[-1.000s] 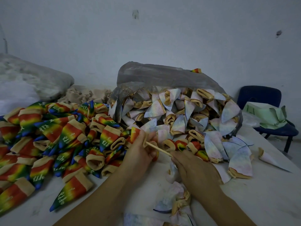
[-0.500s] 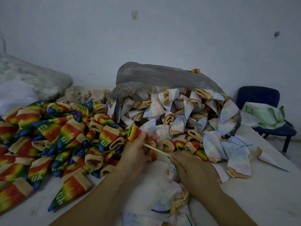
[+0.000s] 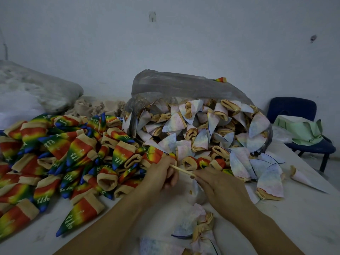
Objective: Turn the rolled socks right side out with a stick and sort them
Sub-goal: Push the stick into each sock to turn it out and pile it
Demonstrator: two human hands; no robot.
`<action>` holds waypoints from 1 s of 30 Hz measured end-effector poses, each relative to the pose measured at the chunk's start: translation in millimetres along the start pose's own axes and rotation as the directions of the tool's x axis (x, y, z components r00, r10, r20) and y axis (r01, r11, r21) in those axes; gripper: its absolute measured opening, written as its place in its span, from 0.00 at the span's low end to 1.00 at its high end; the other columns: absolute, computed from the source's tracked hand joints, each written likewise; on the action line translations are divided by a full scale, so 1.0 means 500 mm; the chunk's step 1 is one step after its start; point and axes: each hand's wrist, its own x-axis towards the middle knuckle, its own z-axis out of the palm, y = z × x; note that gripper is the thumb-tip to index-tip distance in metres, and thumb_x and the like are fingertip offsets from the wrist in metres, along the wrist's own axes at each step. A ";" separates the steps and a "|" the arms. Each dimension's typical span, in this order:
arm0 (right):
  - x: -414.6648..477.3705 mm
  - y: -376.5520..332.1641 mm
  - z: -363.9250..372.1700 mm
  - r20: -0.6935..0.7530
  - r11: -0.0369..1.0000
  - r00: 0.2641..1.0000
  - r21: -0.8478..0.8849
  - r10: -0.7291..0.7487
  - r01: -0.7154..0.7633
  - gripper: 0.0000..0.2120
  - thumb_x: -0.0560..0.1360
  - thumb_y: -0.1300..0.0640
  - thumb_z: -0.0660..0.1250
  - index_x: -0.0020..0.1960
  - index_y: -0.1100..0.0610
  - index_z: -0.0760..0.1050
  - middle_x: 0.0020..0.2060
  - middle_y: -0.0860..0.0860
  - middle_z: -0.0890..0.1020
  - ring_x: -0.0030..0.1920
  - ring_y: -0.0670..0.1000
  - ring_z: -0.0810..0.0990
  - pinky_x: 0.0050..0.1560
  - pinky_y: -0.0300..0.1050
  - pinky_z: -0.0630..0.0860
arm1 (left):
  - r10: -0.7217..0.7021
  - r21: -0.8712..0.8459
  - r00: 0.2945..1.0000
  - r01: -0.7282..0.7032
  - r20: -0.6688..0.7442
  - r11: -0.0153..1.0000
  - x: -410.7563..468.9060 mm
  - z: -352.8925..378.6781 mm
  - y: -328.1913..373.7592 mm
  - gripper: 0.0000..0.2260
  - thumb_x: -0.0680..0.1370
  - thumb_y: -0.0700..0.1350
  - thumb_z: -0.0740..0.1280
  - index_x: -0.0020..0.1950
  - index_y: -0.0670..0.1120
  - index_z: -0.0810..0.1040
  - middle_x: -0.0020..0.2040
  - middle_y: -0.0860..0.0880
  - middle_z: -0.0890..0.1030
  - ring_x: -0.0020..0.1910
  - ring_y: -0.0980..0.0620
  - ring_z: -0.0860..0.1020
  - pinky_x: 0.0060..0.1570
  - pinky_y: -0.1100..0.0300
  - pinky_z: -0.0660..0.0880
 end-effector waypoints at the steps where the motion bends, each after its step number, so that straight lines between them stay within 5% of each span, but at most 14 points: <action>1: -0.001 -0.003 0.002 -0.014 1.000 1.000 0.015 -0.010 0.010 0.16 0.78 0.50 0.54 0.54 0.50 0.80 0.43 0.47 0.82 0.41 0.49 0.80 0.41 0.42 0.76 | -0.003 0.015 0.999 0.003 0.034 1.000 -0.003 0.003 0.001 0.24 0.79 0.46 0.55 0.22 0.46 0.62 0.22 0.45 0.69 0.24 0.51 0.64 0.24 0.63 0.63; 4: 0.001 -0.022 0.012 -0.052 0.985 0.998 0.172 0.039 -0.029 0.21 0.79 0.49 0.51 0.58 0.54 0.80 0.51 0.49 0.83 0.51 0.48 0.80 0.50 0.35 0.71 | -0.017 0.027 0.994 0.014 0.110 1.000 -0.010 0.012 0.005 0.23 0.79 0.46 0.54 0.23 0.46 0.62 0.22 0.46 0.68 0.25 0.51 0.64 0.27 0.60 0.60; 7: -0.002 -0.028 0.037 -0.037 0.957 0.994 0.277 0.103 -0.089 0.12 0.81 0.55 0.58 0.53 0.56 0.79 0.46 0.51 0.82 0.46 0.45 0.76 0.41 0.26 0.64 | -0.048 0.060 0.993 0.041 0.109 0.997 -0.011 0.020 0.005 0.24 0.79 0.46 0.54 0.22 0.46 0.62 0.22 0.46 0.68 0.24 0.52 0.64 0.27 0.61 0.60; 12: 0.003 -0.025 0.048 -0.026 0.957 0.986 0.246 0.166 -0.155 0.13 0.81 0.50 0.56 0.52 0.52 0.77 0.43 0.48 0.81 0.42 0.45 0.76 0.41 0.31 0.65 | -0.048 0.020 0.998 0.049 -0.047 0.999 -0.001 0.033 0.002 0.27 0.81 0.50 0.55 0.21 0.48 0.71 0.24 0.48 0.73 0.23 0.54 0.69 0.26 0.64 0.66; 18: 0.007 -0.012 0.056 0.039 0.969 0.983 0.165 0.181 -0.185 0.13 0.81 0.47 0.54 0.58 0.48 0.74 0.50 0.43 0.79 0.47 0.41 0.74 0.41 0.29 0.61 | -0.130 -0.210 0.987 0.108 -0.092 0.972 0.007 0.035 -0.016 0.16 0.73 0.57 0.70 0.42 0.43 0.80 0.31 0.47 0.74 0.32 0.50 0.71 0.37 0.56 0.69; 20: 0.007 -0.010 0.057 0.018 0.971 0.982 0.152 0.186 -0.186 0.13 0.81 0.46 0.53 0.57 0.48 0.74 0.49 0.44 0.79 0.47 0.41 0.74 0.41 0.30 0.61 | -0.069 -0.326 0.993 0.035 -0.092 0.945 0.009 0.031 -0.020 0.12 0.72 0.55 0.73 0.39 0.46 0.82 0.31 0.49 0.75 0.32 0.51 0.72 0.37 0.56 0.70; 22: 0.007 -0.008 0.064 -0.020 0.966 0.982 0.184 0.189 -0.182 0.13 0.81 0.48 0.54 0.56 0.49 0.76 0.47 0.45 0.80 0.44 0.42 0.74 0.40 0.29 0.63 | 0.019 -0.379 0.996 -0.050 -0.085 0.924 0.010 0.028 -0.023 0.08 0.70 0.52 0.75 0.48 0.54 0.84 0.38 0.50 0.80 0.40 0.50 0.78 0.45 0.56 0.75; 25: 0.008 -0.010 0.068 0.023 0.962 0.979 0.181 0.203 -0.203 0.12 0.81 0.50 0.55 0.57 0.51 0.76 0.48 0.46 0.80 0.45 0.42 0.74 0.40 0.27 0.63 | 0.087 -0.405 0.989 -0.127 -0.115 0.906 0.017 0.018 -0.030 0.26 0.69 0.49 0.78 0.66 0.58 0.76 0.57 0.54 0.82 0.57 0.48 0.80 0.59 0.48 0.76; 30: -0.004 -0.005 0.057 -0.105 0.958 0.972 0.217 0.212 -0.185 0.09 0.80 0.48 0.57 0.49 0.47 0.76 0.37 0.44 0.78 0.38 0.44 0.74 0.36 0.42 0.70 | 0.086 -0.431 0.993 -0.114 -0.084 0.895 0.006 0.018 -0.011 0.23 0.69 0.61 0.74 0.59 0.50 0.81 0.48 0.49 0.85 0.41 0.55 0.82 0.43 0.58 0.74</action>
